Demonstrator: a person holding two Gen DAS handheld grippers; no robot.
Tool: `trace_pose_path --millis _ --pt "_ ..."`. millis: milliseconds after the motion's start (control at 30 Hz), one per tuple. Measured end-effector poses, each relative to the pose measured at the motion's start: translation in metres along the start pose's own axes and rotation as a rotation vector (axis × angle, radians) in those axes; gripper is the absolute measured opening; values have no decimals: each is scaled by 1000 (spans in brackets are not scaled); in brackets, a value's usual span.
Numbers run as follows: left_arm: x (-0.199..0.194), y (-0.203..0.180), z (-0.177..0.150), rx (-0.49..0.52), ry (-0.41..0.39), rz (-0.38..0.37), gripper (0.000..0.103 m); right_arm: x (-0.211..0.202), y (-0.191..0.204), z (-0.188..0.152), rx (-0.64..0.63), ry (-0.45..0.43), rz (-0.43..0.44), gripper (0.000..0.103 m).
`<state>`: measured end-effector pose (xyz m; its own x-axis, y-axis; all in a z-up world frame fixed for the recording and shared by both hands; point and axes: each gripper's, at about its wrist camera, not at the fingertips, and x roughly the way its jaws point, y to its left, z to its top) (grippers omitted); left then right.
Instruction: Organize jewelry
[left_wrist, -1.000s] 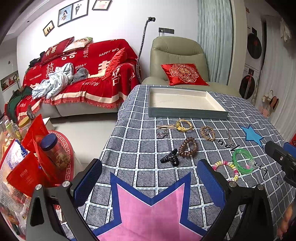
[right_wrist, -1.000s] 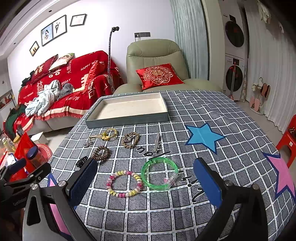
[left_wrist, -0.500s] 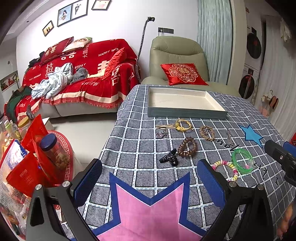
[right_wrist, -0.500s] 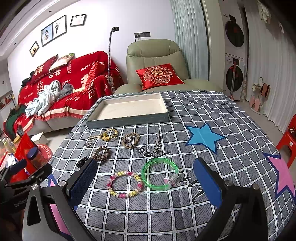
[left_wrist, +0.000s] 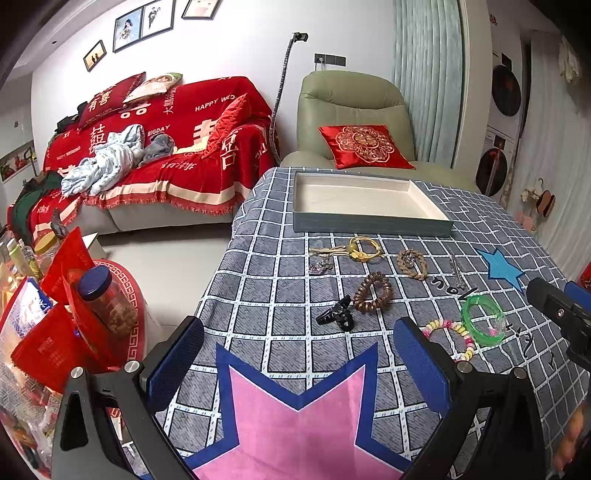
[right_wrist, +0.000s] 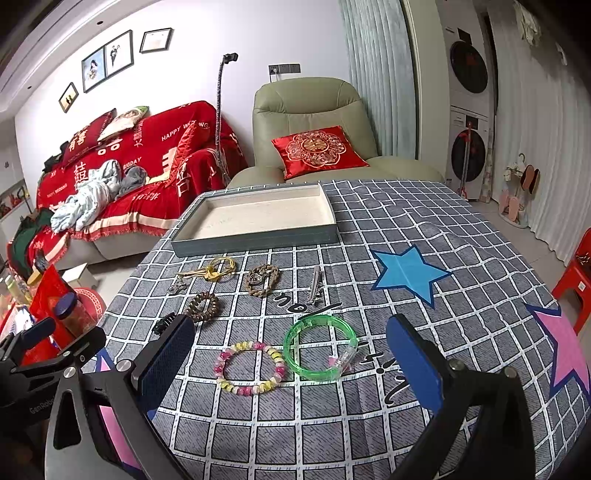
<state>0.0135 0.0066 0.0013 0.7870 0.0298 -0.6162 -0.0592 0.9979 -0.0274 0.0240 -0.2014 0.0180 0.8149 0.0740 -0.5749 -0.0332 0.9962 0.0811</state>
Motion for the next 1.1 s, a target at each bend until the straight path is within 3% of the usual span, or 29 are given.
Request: trace_pose_path --millis 167,367,667,1100 --pt "7 -2 0 9 23 -1 103 4 -1 -1 2 16 -1 103" --pt "32 2 0 31 121 -37 103 16 -16 -3 20 65 -17 103" --pt "71 -3 10 115 209 -72 103 45 -57 -9 88 208 -124 103" --pt "109 -17 20 189 280 -170 103 106 -69 -8 89 375 -159 103"
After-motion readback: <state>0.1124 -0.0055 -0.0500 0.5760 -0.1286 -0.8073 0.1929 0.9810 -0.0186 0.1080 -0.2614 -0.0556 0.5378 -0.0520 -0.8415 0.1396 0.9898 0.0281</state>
